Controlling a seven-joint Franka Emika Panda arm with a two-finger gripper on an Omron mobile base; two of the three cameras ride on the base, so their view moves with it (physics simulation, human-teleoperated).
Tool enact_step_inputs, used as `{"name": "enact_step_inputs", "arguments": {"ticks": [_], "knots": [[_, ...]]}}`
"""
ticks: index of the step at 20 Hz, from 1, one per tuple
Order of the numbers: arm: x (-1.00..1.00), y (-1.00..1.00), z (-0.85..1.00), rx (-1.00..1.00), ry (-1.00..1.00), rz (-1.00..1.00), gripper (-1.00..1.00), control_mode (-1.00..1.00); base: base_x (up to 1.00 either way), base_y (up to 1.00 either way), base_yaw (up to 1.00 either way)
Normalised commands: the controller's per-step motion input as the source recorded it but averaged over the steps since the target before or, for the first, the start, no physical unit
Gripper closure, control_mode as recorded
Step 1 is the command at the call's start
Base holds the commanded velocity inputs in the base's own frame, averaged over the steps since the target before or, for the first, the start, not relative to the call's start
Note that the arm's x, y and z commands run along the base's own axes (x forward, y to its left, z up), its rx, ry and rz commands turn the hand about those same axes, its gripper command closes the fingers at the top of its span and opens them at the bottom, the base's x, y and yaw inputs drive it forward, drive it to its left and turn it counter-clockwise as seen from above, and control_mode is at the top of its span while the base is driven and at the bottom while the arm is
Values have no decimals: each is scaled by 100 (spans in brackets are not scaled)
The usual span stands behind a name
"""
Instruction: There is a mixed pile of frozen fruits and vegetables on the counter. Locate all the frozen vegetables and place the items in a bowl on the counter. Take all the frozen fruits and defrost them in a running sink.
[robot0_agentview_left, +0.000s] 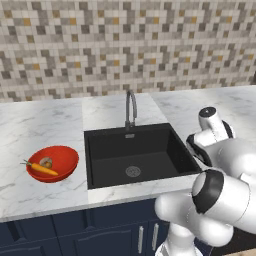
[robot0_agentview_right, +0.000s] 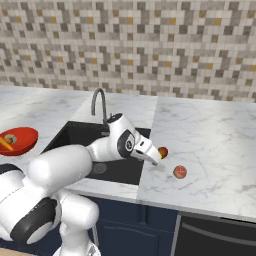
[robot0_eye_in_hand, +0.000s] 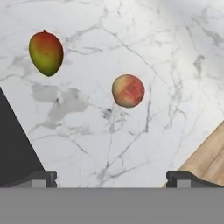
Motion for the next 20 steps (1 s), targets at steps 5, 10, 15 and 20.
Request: {"name": "enact_step_inputs", "arguments": {"ticks": [5,10,15,20], "knots": [[5,-64,0,3,0,-2,-100,-100,0,0,0],[18,-69,0,6,0,-4,-100,-100,0,0,0],[34,-40,-2,17,0,0,-100,-100,0,0,0],[17,-20,-18,23,0,0,-100,-100,0,0,0]]}}
